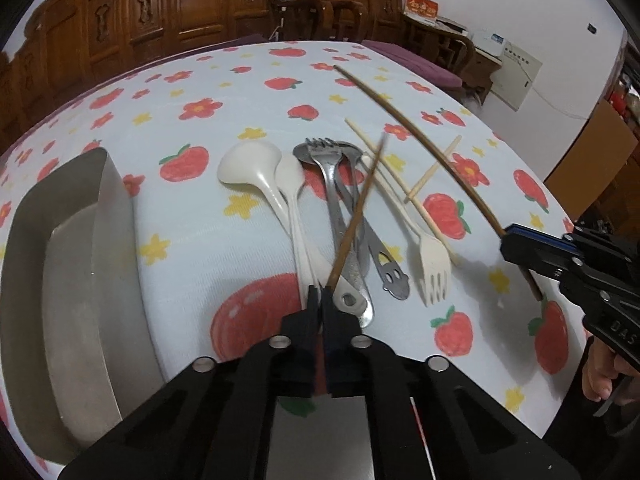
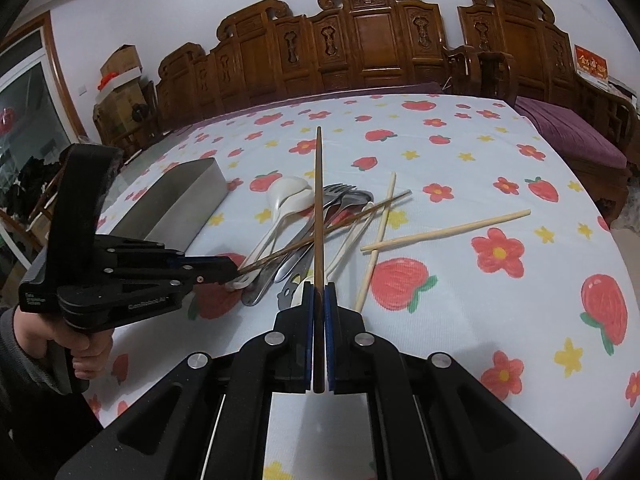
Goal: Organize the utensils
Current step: 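Lift the chopstick with the right tool while the left tool grasps another chopstick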
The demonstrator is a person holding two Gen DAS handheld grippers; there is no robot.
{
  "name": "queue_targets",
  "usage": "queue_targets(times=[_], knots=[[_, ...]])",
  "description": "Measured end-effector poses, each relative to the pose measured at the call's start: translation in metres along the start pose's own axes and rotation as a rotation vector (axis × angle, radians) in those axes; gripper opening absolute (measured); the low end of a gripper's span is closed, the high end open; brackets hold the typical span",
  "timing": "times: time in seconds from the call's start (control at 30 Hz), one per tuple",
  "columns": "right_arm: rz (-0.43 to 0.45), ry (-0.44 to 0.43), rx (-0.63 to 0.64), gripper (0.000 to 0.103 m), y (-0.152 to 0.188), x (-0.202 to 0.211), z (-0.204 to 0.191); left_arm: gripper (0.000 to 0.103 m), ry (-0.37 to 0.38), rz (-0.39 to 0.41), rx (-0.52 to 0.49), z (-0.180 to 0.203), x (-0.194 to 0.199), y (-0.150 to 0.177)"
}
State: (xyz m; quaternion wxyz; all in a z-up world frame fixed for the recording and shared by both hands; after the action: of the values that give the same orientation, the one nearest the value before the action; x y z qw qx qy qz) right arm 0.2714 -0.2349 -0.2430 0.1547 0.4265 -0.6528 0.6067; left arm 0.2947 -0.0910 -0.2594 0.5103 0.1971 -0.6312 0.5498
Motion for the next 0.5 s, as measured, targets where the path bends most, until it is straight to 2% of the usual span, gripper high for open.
queue_targets(times=[0.23,0.33,0.5], knots=[[0.006,0.006,0.005,0.006,0.000,0.003,-0.001,0.000,-0.030,-0.005,-0.035,0.008,0.002,-0.002],[0.010,0.009,-0.002,0.006,-0.001,0.005,0.002,0.003,-0.030,-0.023,-0.059,0.010,-0.003,-0.004],[0.013,0.011,-0.009,0.006,-0.001,0.007,0.003,0.006,-0.074,-0.061,-0.097,0.010,-0.013,-0.003]])
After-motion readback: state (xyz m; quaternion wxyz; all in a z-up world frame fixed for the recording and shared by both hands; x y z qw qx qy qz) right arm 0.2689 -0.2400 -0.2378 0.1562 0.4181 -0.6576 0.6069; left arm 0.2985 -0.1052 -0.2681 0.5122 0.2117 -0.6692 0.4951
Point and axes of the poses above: each gripper's, at about its wrist camera, not at the fingertips, and x roughly against the way its jaws point, z to its right, y to its underside, the point moved 3 cm from there along -x, roughly the way its jaws point, and after that the axes turned 4 degrees about -z, right-handed, at the moved point
